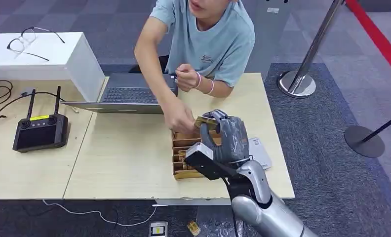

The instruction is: Pass the card to the sensor for recognition and then transmit it.

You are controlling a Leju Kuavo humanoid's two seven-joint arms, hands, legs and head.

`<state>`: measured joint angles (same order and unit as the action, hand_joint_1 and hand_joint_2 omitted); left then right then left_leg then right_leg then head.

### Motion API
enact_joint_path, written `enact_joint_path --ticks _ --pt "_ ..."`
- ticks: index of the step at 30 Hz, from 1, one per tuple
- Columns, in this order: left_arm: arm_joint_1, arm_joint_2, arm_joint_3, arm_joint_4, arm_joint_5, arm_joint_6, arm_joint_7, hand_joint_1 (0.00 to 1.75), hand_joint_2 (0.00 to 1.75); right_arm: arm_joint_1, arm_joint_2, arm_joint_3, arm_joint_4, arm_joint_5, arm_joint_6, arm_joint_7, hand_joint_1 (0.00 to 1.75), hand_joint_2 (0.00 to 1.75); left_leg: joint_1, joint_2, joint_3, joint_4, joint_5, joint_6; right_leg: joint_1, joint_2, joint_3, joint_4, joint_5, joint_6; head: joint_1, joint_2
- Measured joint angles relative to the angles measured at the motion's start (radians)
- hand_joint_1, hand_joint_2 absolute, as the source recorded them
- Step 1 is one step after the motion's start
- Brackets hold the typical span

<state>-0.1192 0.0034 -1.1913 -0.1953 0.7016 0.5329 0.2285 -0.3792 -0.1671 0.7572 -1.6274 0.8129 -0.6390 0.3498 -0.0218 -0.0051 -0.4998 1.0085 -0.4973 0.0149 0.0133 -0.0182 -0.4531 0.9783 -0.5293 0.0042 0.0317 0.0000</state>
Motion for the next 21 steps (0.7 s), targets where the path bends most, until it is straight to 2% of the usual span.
enact_joint_path --ticks 2,3,4,5,6,21 --pt "0.000 0.000 0.000 0.000 0.000 0.000 0.001 0.00 1.75 0.000 0.002 0.005 0.006 0.000 0.000 0.000 1.73 1.75 0.000 0.000 0.000 0.000 0.000 0.000 0.000 0.000 0.000 0.000 0.000 0.000 0.000 0.000" --pt "0.000 0.000 0.000 0.000 0.000 0.000 0.001 0.00 1.75 -0.001 0.003 0.008 0.010 0.000 0.000 0.000 1.41 1.75 0.000 0.000 0.000 0.000 0.000 0.000 0.000 0.000 0.000 0.000 0.000 0.000 0.000 0.000" --pt "0.000 0.000 0.000 0.000 0.000 0.000 0.001 0.00 1.75 -0.002 0.004 0.011 0.014 0.000 0.000 0.000 1.20 1.75 0.000 0.000 0.000 0.000 0.000 0.000 0.000 0.000 0.000 0.000 0.000 0.000 0.000 0.000" --pt "0.000 0.000 0.000 0.000 0.000 0.000 0.001 0.00 1.75 -0.002 0.005 0.013 0.015 0.000 0.000 0.000 0.49 1.75 0.000 0.000 0.000 0.000 0.000 0.000 0.000 0.000 0.000 0.000 0.000 0.000 0.000 0.000" --pt "0.000 0.000 0.000 0.000 0.000 0.000 0.001 0.00 1.75 -0.003 0.005 0.015 0.018 -0.001 -0.001 0.000 0.00 1.75 0.000 0.000 0.000 0.000 0.000 0.000 0.000 0.000 0.000 0.000 0.000 0.000 0.000 0.000" --pt "0.000 0.001 0.000 0.000 -0.007 0.002 -0.008 0.00 1.75 -0.002 0.004 0.034 0.030 0.007 -0.005 0.000 0.00 1.75 0.000 0.000 0.000 0.000 0.000 0.000 0.000 0.000 0.000 0.000 0.000 0.000 0.000 0.000"
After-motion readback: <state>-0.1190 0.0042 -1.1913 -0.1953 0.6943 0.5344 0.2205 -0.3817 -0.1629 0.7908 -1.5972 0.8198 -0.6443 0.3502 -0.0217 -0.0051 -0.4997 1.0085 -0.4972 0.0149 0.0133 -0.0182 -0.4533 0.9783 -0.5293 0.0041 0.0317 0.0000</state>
